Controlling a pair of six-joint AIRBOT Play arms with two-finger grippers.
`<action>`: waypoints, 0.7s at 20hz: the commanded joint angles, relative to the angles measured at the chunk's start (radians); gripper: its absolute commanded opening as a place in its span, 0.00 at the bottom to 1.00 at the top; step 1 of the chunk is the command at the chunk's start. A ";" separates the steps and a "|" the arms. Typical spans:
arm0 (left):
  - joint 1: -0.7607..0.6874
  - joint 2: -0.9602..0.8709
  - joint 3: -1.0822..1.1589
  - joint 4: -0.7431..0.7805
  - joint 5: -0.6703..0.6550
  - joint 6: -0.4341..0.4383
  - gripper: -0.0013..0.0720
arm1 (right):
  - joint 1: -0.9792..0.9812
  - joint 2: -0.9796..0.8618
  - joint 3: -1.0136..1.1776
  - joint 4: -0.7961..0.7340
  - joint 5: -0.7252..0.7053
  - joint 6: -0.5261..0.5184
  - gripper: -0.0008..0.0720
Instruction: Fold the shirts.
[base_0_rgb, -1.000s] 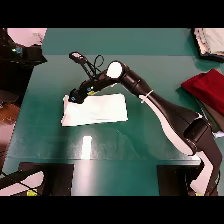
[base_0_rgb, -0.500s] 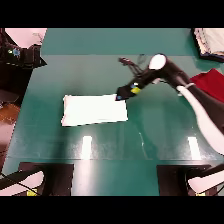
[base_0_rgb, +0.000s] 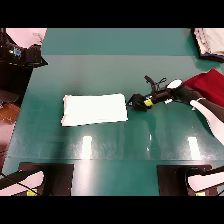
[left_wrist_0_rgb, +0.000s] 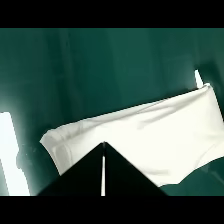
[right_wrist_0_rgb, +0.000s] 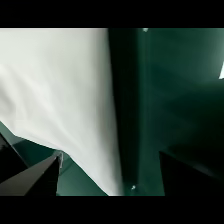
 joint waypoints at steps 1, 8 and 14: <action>0.000 -0.003 -0.001 -0.011 0.001 0.000 0.06 | 0.056 -0.072 -0.024 0.221 -0.064 -0.105 0.93; 0.000 -0.003 -0.001 -0.013 0.000 0.000 0.06 | 0.196 -0.184 0.172 0.241 -0.084 -0.121 0.45; 0.000 -0.003 -0.001 -0.018 -0.018 0.000 0.05 | 0.143 -0.129 0.274 0.218 -0.077 -0.154 0.03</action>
